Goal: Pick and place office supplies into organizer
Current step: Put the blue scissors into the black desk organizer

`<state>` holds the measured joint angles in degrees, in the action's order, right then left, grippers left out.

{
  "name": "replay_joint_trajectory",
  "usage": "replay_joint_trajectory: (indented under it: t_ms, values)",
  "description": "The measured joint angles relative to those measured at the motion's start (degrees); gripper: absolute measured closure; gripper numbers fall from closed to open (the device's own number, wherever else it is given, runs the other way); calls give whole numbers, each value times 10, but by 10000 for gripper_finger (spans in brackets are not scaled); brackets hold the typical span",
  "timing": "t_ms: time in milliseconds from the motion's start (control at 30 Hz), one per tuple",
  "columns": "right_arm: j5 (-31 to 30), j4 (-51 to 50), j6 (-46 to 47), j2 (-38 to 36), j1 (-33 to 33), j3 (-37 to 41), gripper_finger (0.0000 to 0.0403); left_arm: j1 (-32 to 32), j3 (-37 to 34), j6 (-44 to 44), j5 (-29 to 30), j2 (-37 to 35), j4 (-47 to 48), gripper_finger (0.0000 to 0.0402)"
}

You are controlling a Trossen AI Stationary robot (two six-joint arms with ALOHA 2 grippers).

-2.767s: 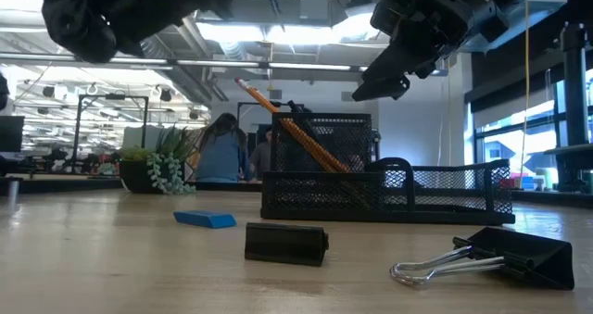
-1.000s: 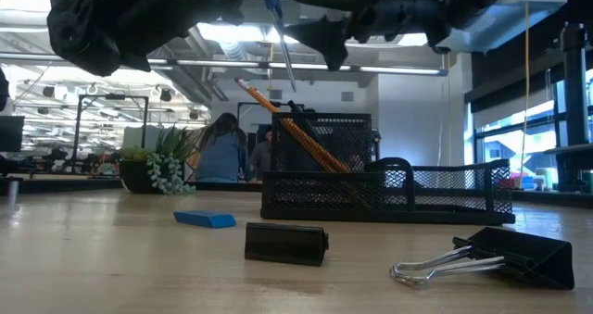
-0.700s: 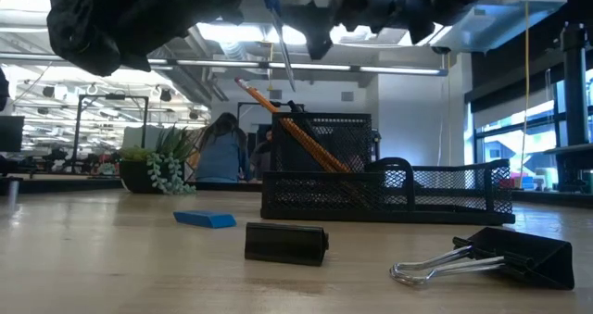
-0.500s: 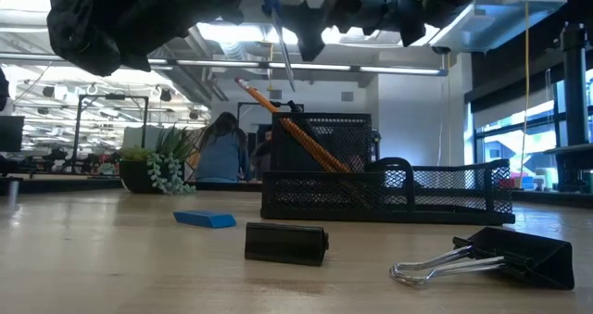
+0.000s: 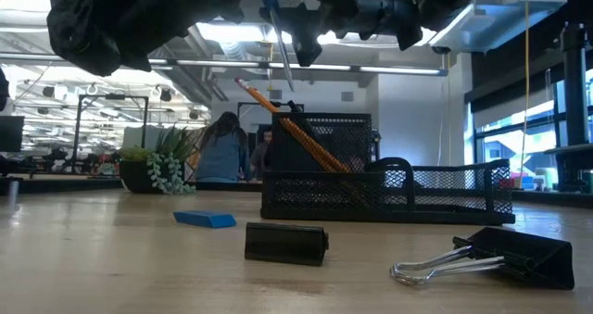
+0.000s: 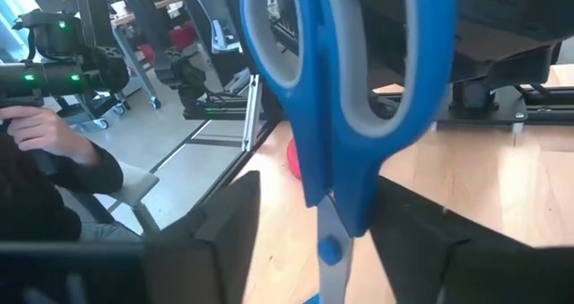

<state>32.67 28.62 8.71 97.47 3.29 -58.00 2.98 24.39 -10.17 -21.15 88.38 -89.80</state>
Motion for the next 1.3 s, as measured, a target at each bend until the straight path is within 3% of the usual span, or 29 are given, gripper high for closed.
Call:
replay_joint_trajectory:
  t_ms: [200,400,667,1033,1300]
  values:
    - [-3,4,-2,0,0,0,268,1,0,0,-11,0,0,326]
    - [-1,3,-3,0,0,0,305,3,0,0,-16,0,0,327]
    - [3,3,-1,-1,0,0,321,2,0,-1,-14,0,0,319]
    - [0,4,-4,-1,0,0,357,3,0,-2,32,0,4,256]
    - [0,4,-11,-1,0,0,358,5,0,-5,36,0,4,245]
